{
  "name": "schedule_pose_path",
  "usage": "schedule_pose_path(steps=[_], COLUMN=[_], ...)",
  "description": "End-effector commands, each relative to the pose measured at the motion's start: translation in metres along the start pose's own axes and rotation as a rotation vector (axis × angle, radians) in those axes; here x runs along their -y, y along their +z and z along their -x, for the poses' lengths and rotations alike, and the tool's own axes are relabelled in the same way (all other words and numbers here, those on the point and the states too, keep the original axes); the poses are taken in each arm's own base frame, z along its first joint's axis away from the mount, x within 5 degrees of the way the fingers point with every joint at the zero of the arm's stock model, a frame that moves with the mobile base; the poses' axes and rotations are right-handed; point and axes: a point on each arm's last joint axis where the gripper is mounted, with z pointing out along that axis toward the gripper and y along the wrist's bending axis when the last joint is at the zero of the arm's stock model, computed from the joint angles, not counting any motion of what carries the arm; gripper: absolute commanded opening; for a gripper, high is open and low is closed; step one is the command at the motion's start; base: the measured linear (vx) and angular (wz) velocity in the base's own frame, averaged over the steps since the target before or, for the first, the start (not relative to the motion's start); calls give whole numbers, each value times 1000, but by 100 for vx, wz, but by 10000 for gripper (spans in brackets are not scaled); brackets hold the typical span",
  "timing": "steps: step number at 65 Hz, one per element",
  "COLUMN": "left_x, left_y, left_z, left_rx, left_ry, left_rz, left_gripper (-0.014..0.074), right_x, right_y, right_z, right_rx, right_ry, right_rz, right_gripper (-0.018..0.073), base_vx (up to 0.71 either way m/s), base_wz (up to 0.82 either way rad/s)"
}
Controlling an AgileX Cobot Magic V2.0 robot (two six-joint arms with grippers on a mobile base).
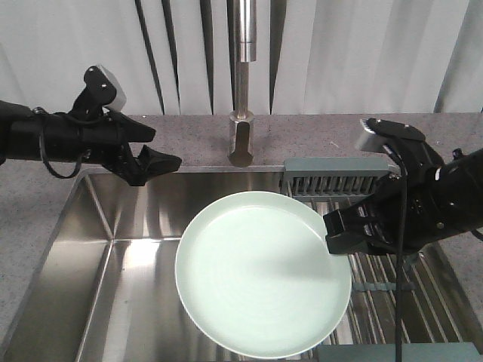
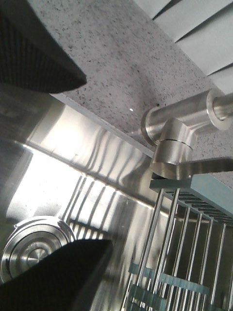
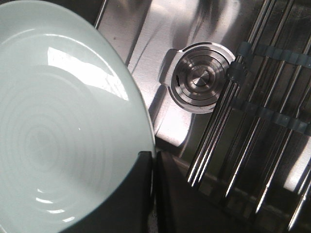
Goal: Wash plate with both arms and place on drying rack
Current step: 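Raise the left gripper toward the faucet above the sink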
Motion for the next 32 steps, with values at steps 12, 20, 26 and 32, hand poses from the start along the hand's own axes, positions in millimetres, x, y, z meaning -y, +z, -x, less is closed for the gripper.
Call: schedule_pose_path(steps=[12,20,26,32], left_x=[0,0,1,2], left_y=[20,32,39,46], left_z=[40,48,53,59], left_rx=[117,132,141,153], left_ry=[74,100,120,139], left_rz=[-72,-104,-112,-125], left_gripper=[593,593,593,593], right_x=[-9,-9,-9,-9], right_y=[-14,-14,-14,-14], right_z=[6,6,6,6], right_rx=[80,80,80,80], right_ry=[-15,-15,-15,-15], right_rz=[27,27,27,27], right_gripper=[-1,-1,-1,-1], base_vx=[0,0,0,0], base_wz=[0,0,0,0])
